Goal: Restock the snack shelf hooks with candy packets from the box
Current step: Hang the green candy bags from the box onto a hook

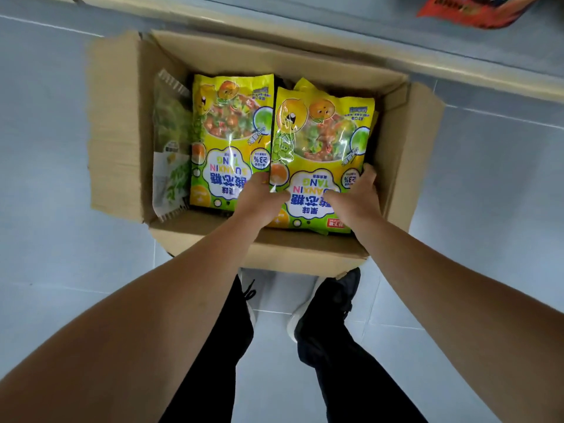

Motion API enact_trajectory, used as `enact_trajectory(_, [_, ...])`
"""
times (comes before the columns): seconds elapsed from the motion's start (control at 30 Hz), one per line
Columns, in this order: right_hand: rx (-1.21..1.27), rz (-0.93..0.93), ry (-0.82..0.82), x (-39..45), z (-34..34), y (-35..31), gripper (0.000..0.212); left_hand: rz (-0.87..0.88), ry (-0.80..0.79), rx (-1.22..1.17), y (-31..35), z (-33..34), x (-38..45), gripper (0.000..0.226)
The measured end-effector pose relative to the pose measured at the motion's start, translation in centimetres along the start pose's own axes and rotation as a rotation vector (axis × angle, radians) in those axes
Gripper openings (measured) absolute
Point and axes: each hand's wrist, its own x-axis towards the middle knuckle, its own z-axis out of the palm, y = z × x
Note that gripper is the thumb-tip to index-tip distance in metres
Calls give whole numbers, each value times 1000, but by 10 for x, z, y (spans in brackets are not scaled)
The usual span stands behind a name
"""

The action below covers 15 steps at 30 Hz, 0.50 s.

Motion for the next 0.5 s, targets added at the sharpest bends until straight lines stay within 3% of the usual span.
enact_trajectory(0.13, [36,28,54,-4,-6,-3,49,-1,43,-95,8,-4,-5,18])
enact_trajectory(0.23, [14,-6,-1,-20,-21,-9,28,20,27,-146,15,-21,-23,27])
enact_trajectory(0.37, [29,20,-166,-66,-51,-32,41,91,43,-110,35,-56,-70,31])
enact_trajectory(0.5, [-7,-39,-153,-136,-91,-68,60,152,86,-17,63,-104,-133,28])
